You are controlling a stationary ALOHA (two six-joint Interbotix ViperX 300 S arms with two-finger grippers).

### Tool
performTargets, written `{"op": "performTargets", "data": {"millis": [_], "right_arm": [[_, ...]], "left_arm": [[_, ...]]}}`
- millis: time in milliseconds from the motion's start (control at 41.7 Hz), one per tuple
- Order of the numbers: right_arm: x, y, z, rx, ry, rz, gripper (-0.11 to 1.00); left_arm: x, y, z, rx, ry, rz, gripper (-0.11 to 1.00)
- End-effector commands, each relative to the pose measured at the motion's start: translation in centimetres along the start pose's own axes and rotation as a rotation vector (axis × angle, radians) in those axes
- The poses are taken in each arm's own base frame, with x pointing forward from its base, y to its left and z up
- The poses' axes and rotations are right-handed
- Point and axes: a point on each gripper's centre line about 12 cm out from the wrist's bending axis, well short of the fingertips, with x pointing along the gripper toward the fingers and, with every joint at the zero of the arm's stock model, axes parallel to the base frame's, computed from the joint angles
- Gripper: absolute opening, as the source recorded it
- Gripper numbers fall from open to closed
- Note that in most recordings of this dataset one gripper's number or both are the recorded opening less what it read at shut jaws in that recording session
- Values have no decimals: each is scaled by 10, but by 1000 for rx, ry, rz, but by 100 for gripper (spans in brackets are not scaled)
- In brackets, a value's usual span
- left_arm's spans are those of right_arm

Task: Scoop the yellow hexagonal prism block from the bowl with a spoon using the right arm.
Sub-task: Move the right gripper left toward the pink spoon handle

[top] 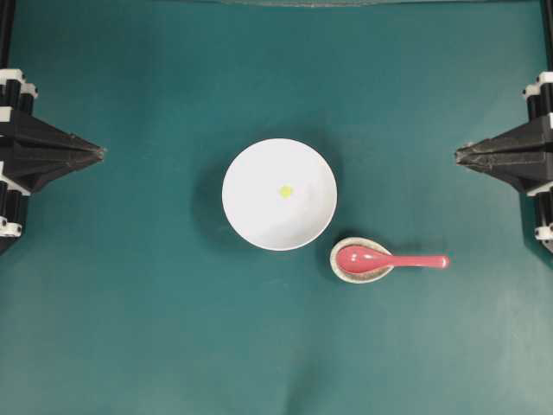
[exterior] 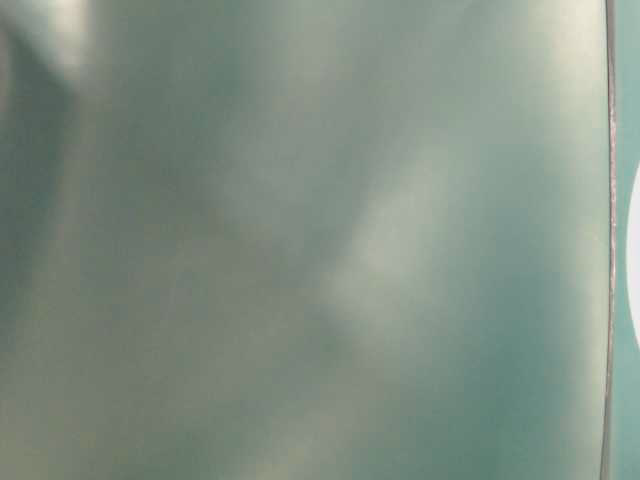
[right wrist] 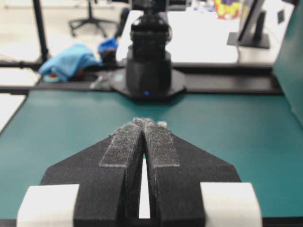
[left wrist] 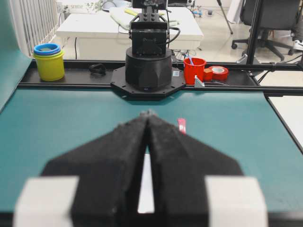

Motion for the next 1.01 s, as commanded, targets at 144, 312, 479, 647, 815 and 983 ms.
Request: {"op": "performTargets", "data": {"millis": [144, 312, 479, 647, 815, 983], "right_arm": [[4, 0, 4, 8, 66, -2, 0], [4, 0, -2, 15, 107, -3, 1], [8, 0, -12, 18, 143, -4, 20], [15, -1, -24, 18, 170, -5, 49], [23, -1, -35, 21, 184, -6, 55], [30, -2, -55, 47, 230, -19, 55]], "left_arm": [[3, 0, 3, 15, 37, -3, 0], [3, 0, 2, 15, 43, -3, 0], [3, 0, 2, 15, 44, -3, 0], [3, 0, 0, 17, 61, -3, 0], [3, 0, -1, 15, 66, -3, 0], [3, 0, -1, 14, 67, -2, 0]]}}
